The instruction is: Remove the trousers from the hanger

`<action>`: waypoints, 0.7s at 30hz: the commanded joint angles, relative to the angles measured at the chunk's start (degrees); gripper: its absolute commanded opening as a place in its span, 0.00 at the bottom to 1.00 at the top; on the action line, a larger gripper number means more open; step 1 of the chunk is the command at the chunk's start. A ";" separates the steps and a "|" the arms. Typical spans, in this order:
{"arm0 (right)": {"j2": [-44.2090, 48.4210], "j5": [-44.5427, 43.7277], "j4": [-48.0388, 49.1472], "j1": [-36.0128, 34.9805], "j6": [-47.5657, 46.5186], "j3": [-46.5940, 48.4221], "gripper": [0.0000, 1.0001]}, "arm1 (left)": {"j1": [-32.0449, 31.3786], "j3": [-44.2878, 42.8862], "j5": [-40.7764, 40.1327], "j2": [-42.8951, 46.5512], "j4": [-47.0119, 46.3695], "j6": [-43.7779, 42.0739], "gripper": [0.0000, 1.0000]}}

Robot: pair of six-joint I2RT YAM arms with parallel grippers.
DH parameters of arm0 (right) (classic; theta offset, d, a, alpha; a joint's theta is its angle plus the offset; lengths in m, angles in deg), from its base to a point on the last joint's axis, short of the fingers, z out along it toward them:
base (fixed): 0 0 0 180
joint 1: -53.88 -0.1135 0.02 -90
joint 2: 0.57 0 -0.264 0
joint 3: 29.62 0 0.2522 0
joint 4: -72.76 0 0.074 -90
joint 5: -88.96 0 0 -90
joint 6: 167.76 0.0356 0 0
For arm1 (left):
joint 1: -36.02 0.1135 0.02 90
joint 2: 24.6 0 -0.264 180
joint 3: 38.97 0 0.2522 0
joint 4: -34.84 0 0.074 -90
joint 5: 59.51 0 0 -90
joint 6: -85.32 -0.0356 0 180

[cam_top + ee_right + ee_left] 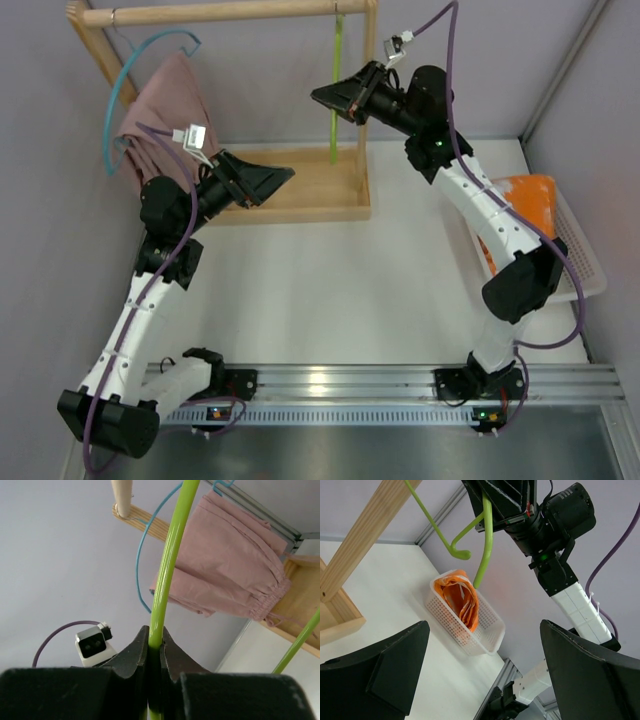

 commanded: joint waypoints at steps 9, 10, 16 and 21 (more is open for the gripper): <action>2.69 -1.07 1.19 1.35 -1.93 -5.73 0.63 | 3.54 -2.19 1.62 -0.07 2.99 -0.91 0.98; 4.27 -1.06 1.28 1.26 -2.63 -6.87 0.73 | 3.98 -2.55 3.11 -0.42 3.25 -2.22 0.98; 10.95 -1.85 0.06 2.05 -8.86 -15.56 0.99 | 8.28 -9.04 11.11 -3.58 13.71 -4.87 0.98; 15.44 -2.73 -1.88 2.49 -12.30 -19.09 0.99 | 12.77 -11.07 21.39 -6.40 13.72 -0.58 0.98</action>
